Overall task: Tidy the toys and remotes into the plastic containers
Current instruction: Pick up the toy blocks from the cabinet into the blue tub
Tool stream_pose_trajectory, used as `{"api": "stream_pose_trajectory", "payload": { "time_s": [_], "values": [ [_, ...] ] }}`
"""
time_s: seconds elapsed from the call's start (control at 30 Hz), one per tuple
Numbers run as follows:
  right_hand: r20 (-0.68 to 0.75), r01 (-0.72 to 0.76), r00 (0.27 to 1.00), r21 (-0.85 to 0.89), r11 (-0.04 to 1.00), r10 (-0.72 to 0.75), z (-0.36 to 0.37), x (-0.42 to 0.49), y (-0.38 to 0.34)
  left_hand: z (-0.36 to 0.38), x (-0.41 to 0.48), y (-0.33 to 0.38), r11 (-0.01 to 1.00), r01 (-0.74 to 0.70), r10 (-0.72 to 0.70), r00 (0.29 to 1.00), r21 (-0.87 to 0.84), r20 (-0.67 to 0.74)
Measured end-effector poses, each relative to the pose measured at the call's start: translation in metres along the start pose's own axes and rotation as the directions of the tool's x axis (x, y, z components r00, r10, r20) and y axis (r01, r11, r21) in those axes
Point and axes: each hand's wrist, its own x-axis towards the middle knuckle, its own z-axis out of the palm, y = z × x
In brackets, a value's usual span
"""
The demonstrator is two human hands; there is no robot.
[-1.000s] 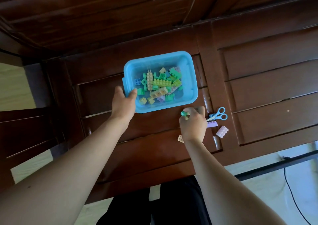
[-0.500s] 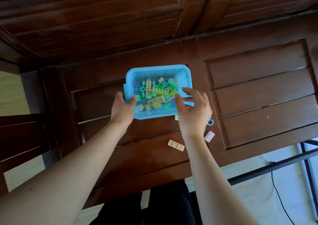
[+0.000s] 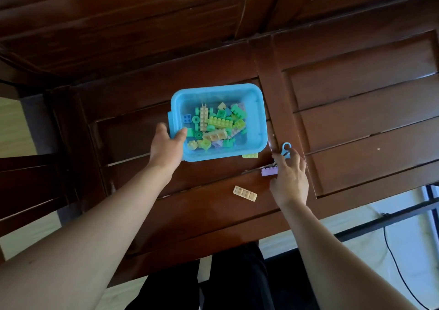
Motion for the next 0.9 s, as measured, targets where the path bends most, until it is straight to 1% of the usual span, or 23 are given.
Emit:
{"api": "stream_pose_trajectory", "payload": {
  "time_s": [0.1, 0.2, 0.33, 0.4, 0.47, 0.53, 0.6, 0.7, 0.77, 0.8, 0.83, 0.9],
  "values": [
    [-0.005, 0.029, 1.000, -0.045, 0.999, -0.029, 0.002, 0.010, -0.001, 0.001, 0.002, 0.001, 1.000, -0.001, 0.001, 1.000, 0.010, 0.003],
    [-0.054, 0.056, 0.997, -0.021, 0.998, -0.057, 0.006, 0.017, -0.001, 0.002, 0.004, 0.003, 1.000, 0.000, -0.001, 1.000, 0.012, 0.008],
    [-0.084, 0.091, 0.992, 0.018, 0.996, -0.089, 0.011, 0.019, 0.004, 0.004, 0.006, 0.007, 1.000, -0.005, 0.005, 1.000, 0.007, 0.016],
    [-0.137, 0.078, 0.988, 0.078, 0.994, -0.066, 0.010, 0.018, 0.007, 0.005, 0.007, 0.009, 1.000, -0.007, 0.006, 1.000, 0.015, 0.016],
    [-0.202, 0.031, 0.979, 0.190, 0.981, 0.009, 0.003, 0.017, 0.008, 0.006, 0.007, 0.010, 1.000, -0.008, 0.008, 1.000, 0.012, 0.020],
    [-0.275, 0.019, 0.959, 0.298, 0.954, 0.066, -0.010, 0.016, 0.003, 0.006, 0.006, 0.011, 1.000, -0.007, 0.007, 1.000, 0.008, 0.023],
    [-0.378, 0.058, 0.922, 0.351, 0.935, 0.084, -0.029, 0.016, -0.010, 0.006, 0.006, 0.011, 1.000, 0.000, 0.000, 1.000, 0.007, 0.024],
    [-0.528, 0.161, 0.844, 0.416, 0.895, 0.094, -0.063, 0.018, -0.038, 0.006, 0.007, 0.012, 1.000, 0.012, -0.012, 1.000, 0.012, 0.021],
    [-0.603, 0.230, 0.792, 0.441, 0.867, 0.097, -0.085, 0.019, -0.061, 0.006, 0.008, 0.011, 1.000, 0.004, -0.004, 1.000, 0.016, 0.022],
    [-0.620, 0.264, 0.780, 0.442, 0.857, 0.079, -0.093, 0.019, -0.073, 0.006, 0.008, 0.011, 1.000, -0.002, 0.002, 1.000, 0.016, 0.021],
    [-0.612, 0.295, 0.790, 0.444, 0.846, 0.046, -0.099, 0.019, -0.084, 0.006, 0.008, 0.011, 1.000, -0.010, 0.010, 1.000, 0.022, 0.018],
    [-0.531, 0.353, 0.845, 0.456, 0.817, -0.069, -0.102, 0.018, -0.104, 0.007, 0.008, 0.011, 0.999, -0.020, 0.020, 1.000, 0.040, 0.012]
  ]
}}
